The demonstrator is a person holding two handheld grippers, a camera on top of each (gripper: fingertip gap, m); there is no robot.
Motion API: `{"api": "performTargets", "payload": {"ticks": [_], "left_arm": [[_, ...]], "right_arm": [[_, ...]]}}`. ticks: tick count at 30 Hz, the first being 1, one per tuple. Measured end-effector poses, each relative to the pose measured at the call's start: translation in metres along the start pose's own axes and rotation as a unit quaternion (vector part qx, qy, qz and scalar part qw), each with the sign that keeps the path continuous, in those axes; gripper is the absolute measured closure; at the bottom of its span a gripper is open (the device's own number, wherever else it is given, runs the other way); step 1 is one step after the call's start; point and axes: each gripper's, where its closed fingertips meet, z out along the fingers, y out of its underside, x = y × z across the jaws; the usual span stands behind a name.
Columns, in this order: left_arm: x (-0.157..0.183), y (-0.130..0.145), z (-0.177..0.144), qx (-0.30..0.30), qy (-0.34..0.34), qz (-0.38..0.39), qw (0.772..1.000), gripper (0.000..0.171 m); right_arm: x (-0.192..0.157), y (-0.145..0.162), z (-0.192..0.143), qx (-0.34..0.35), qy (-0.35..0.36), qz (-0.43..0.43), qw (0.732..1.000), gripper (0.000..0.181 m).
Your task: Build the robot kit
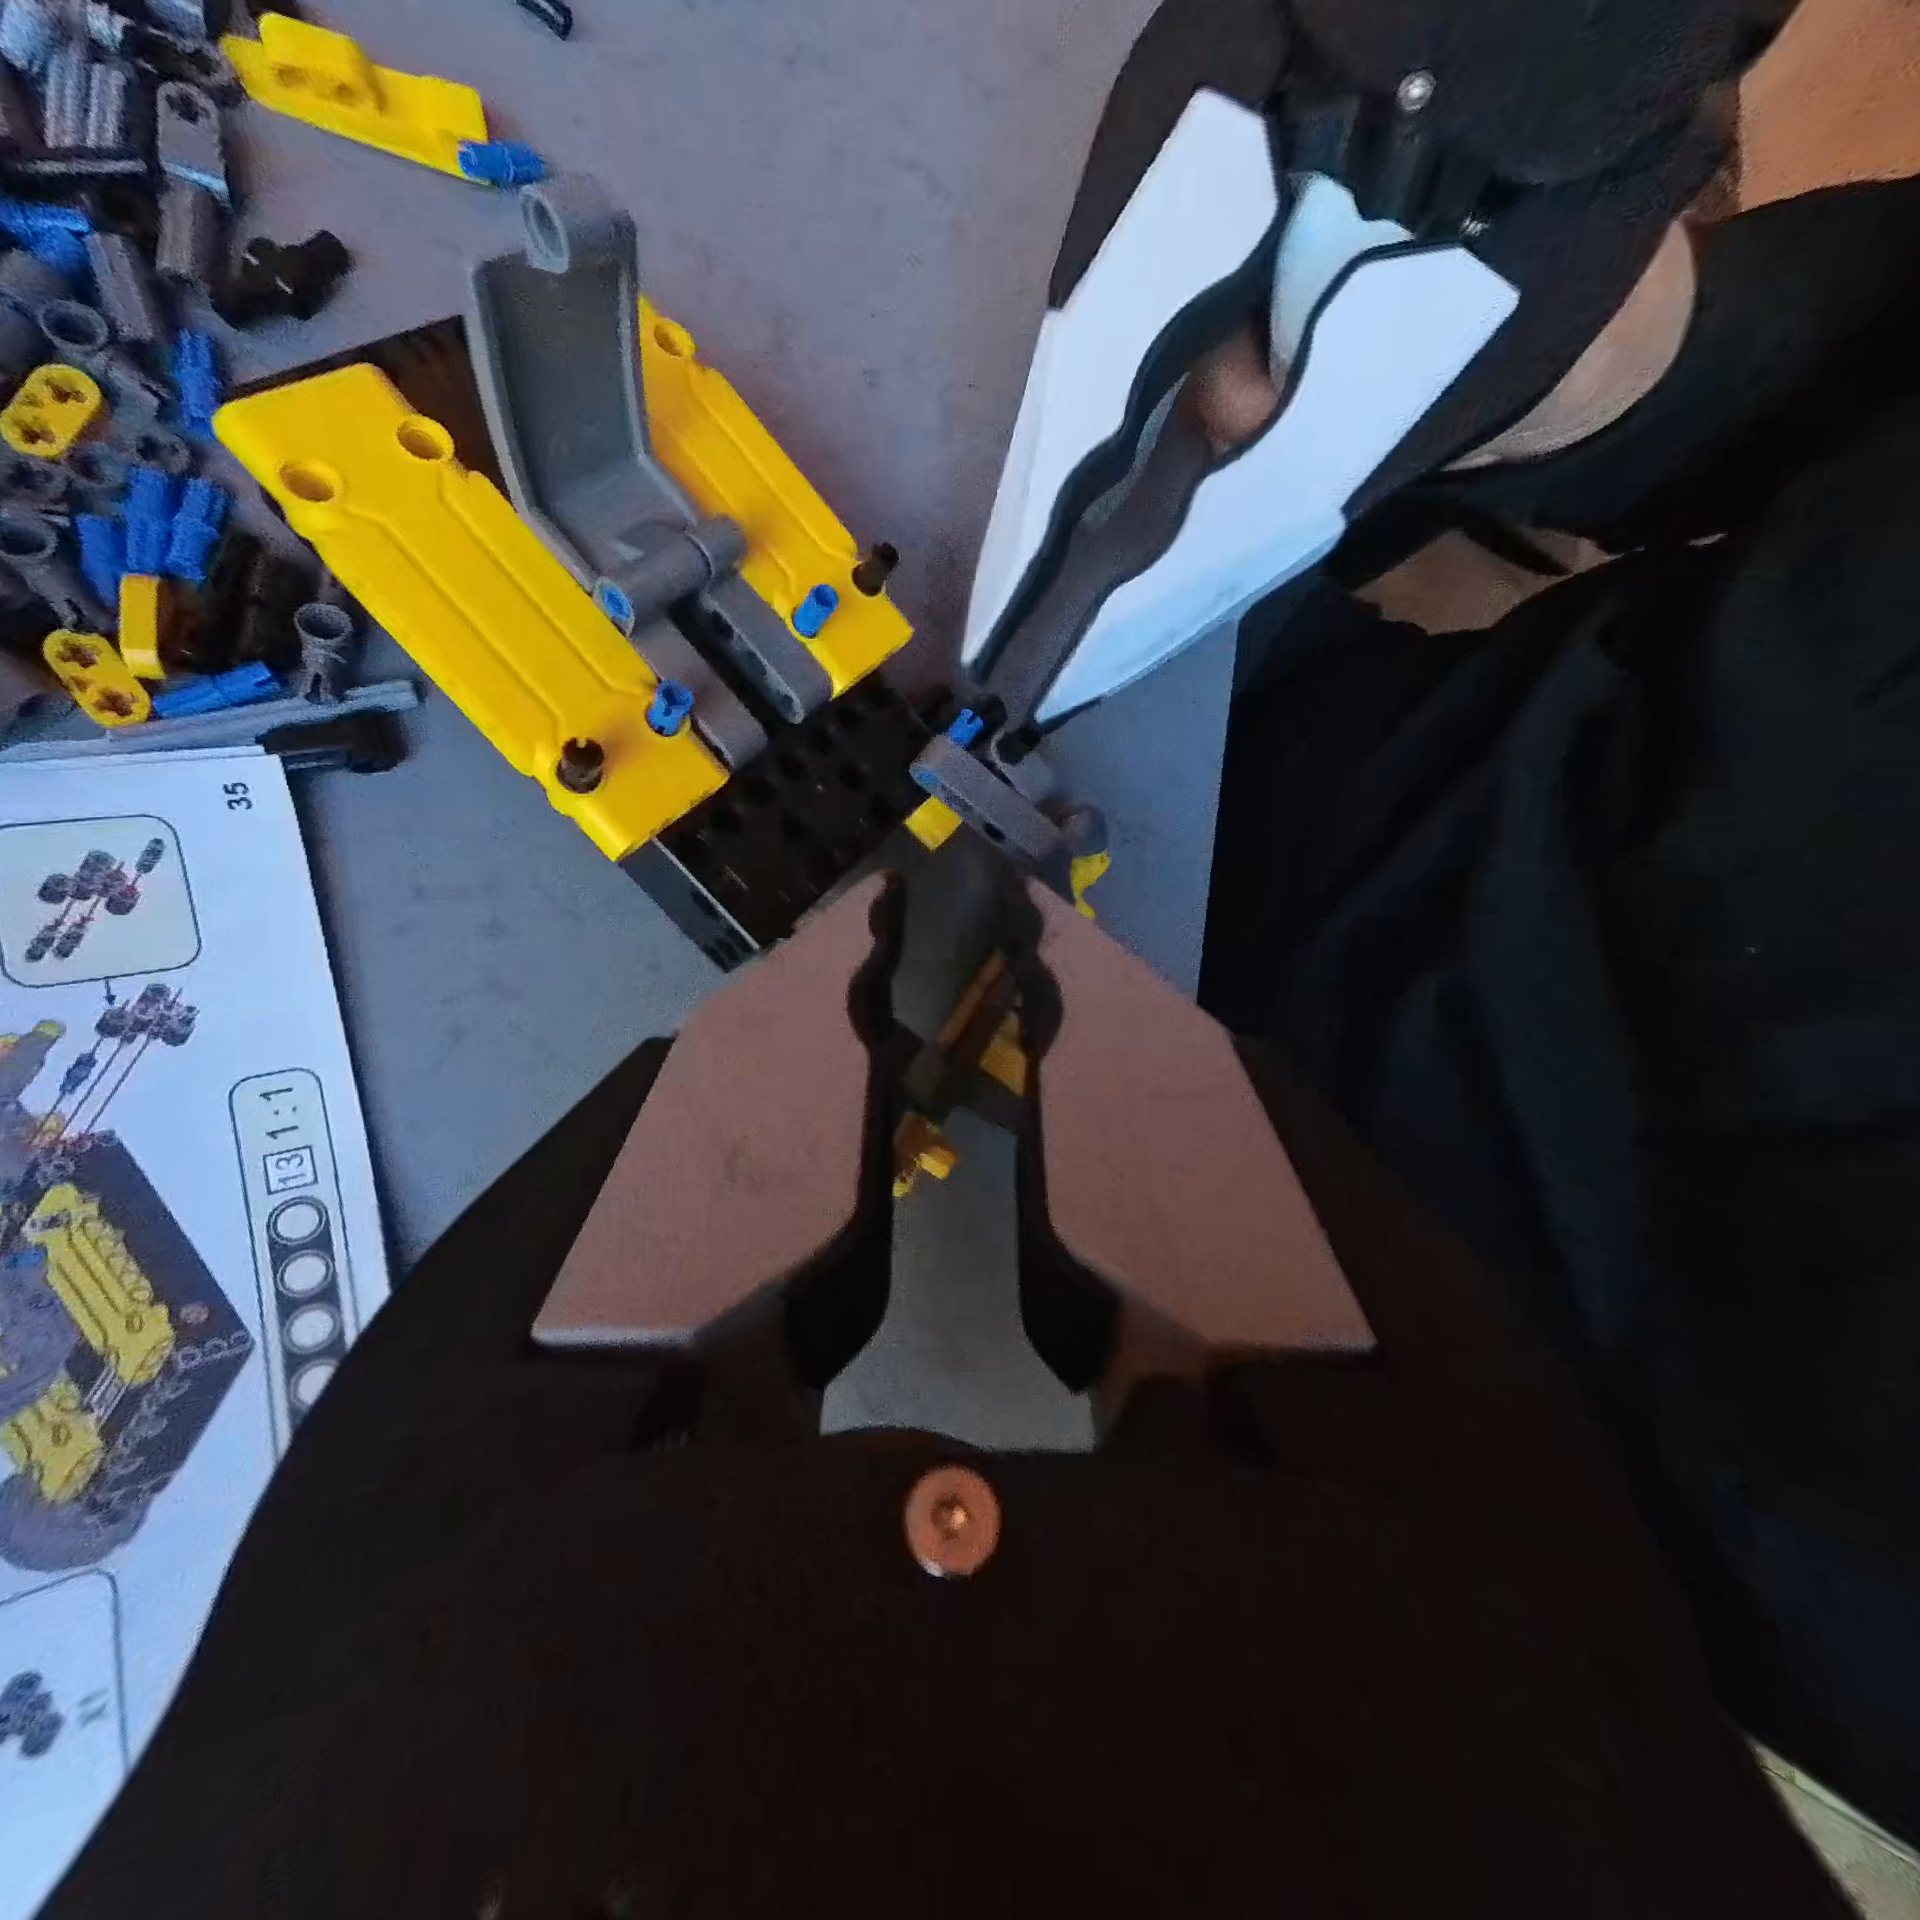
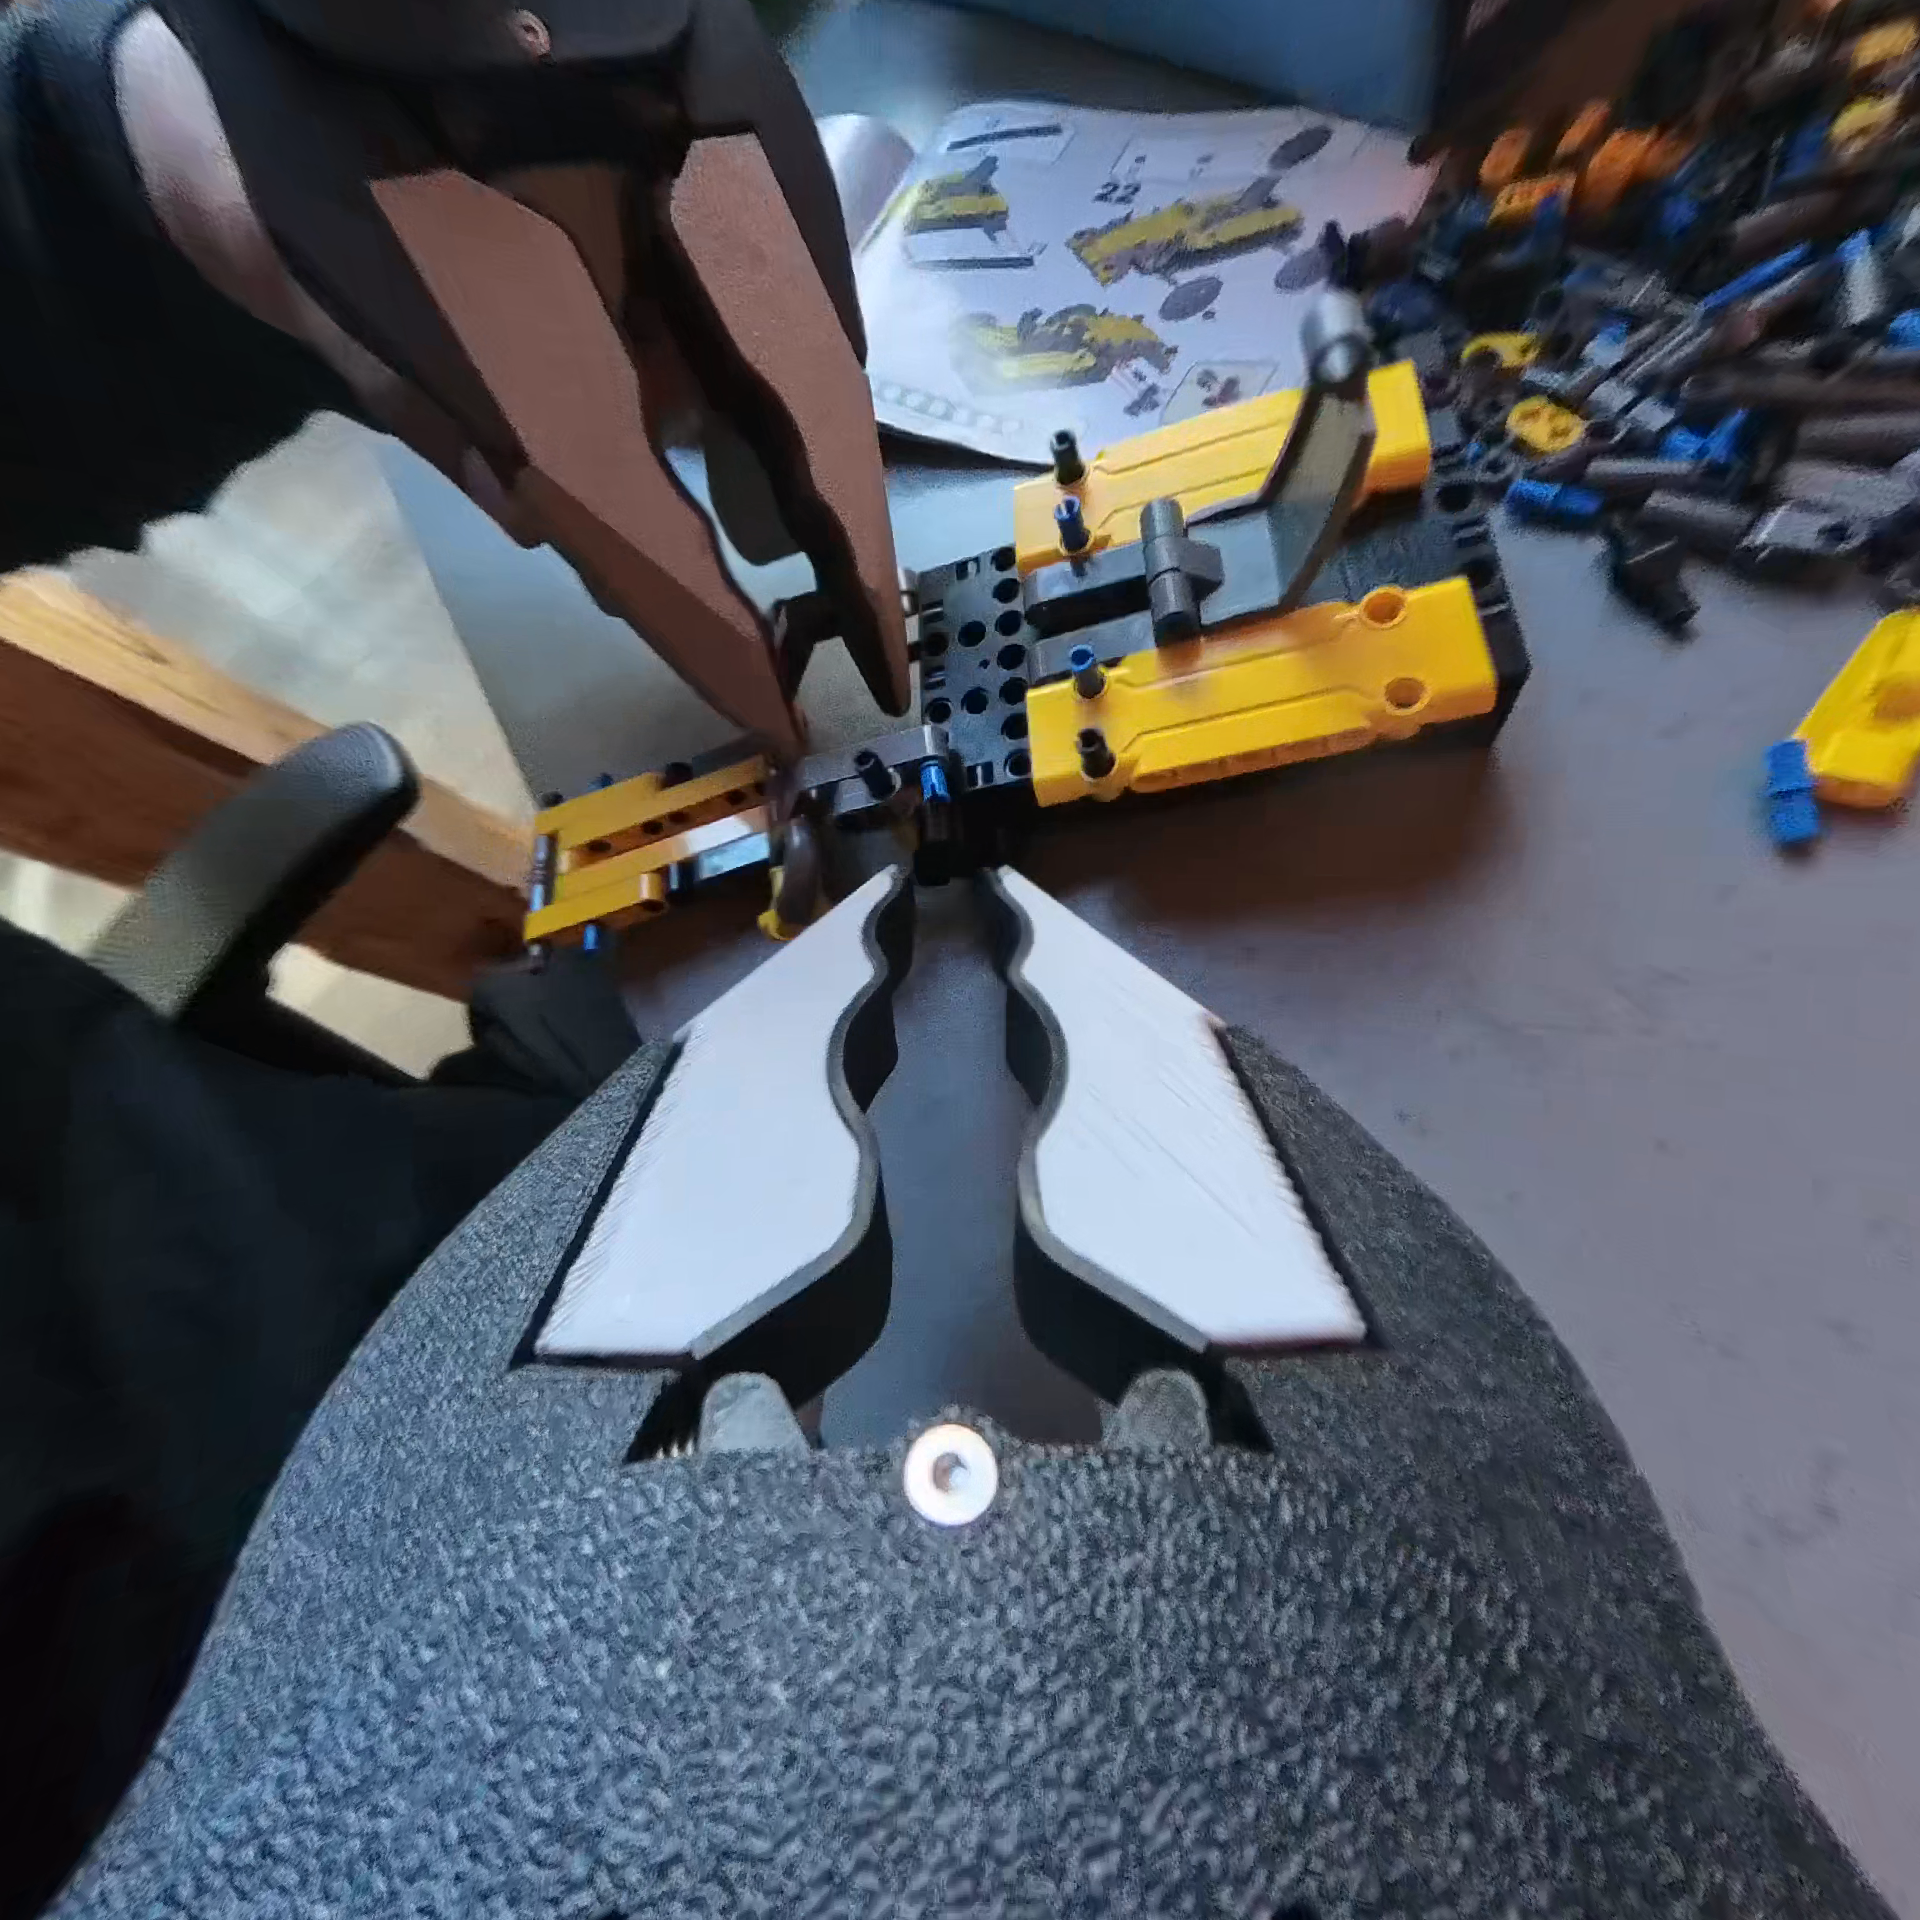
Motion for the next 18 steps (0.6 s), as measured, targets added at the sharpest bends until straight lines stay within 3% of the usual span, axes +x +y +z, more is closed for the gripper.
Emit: {"api": "performTargets", "payload": {"ticks": [3, 7, 11, 13, 18], "left_arm": [[0.0, -0.006, 0.002, 0.015, -0.046, 0.022, 0.999, 0.147], [0.01, -0.013, 0.006, 0.044, -0.058, 0.023, 0.997, 0.142], [-0.005, -0.022, -0.007, 0.084, -0.068, -0.028, 0.994, 0.148], [-0.001, -0.024, -0.004, 0.087, -0.048, -0.052, 0.994, 0.149], [-0.002, -0.018, 0.01, 0.073, -0.091, -0.072, 0.991, 0.153]], "right_arm": [[0.004, -0.005, 0.002, 0.004, 0.052, -0.066, 0.996, 0.166], [0.004, -0.01, 0.005, 0.007, 0.057, -0.09, 0.994, 0.169], [0.005, -0.011, 0.004, 0.005, 0.038, -0.102, 0.994, 0.17], [0.006, -0.011, 0.004, 0.001, 0.041, -0.123, 0.992, 0.17], [0.005, -0.008, 0.008, -0.012, 0.033, -0.141, 0.989, 0.174]]}}
